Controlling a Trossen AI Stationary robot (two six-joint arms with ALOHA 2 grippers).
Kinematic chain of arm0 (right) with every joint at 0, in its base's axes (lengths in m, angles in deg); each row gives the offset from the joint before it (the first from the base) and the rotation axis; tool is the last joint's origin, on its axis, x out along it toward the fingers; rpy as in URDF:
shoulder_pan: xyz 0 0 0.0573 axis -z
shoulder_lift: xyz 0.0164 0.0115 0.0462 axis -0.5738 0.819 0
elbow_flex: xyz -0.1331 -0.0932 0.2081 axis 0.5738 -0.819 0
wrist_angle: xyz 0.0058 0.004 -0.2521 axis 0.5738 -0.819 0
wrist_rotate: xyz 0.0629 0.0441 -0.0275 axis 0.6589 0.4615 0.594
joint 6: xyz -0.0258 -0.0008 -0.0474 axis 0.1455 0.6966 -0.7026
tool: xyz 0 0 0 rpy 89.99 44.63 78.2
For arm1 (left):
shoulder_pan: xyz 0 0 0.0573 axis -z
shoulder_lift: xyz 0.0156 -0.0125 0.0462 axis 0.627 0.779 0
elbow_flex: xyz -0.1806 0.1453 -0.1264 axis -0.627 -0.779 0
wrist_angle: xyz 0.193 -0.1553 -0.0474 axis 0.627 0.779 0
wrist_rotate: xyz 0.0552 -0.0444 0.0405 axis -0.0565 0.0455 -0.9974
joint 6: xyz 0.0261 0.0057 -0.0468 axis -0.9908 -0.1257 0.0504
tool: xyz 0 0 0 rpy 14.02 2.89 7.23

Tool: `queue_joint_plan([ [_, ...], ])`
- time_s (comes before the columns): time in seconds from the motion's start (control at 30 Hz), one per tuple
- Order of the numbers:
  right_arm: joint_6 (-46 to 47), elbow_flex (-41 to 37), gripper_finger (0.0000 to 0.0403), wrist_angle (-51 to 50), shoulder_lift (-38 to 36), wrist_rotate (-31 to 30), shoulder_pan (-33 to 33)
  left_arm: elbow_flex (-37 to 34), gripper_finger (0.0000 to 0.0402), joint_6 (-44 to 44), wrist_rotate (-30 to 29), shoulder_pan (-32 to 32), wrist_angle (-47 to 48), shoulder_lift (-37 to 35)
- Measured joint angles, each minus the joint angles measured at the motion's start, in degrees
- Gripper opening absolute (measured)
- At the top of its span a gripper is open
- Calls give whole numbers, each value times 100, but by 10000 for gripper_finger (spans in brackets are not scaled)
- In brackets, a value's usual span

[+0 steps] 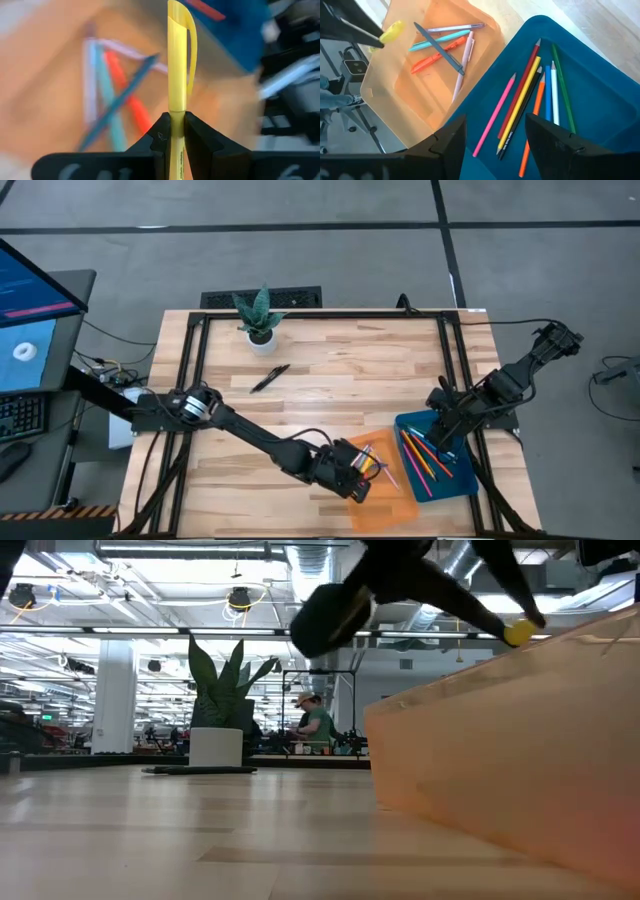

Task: Sort pens & pencils
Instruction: Put the yellow pen into the orange bin

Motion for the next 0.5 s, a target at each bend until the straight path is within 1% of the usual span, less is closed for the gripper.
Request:
queue_joint_plan([
  [0.03, -1, 0, 221, 2, -1, -1, 0, 117, 28, -4, 19, -12, 306, 6],
  [0.17, 2, 2, 221, 6, -1, -2, 0, 398, 29, 47, 155, -103, 754, 53],
  [0.3, -1, 0, 221, 31, -1, -4, 0, 428, 33, 133, 219, -165, 682, 62],
  [0.4, -1, 0, 221, 40, -1, -25, 0, 432, 52, 99, 252, -193, 682, 62],
  [0.5, -26, 0, 221, 50, 2, -24, 0, 432, 86, 48, 373, -228, 652, 62],
])
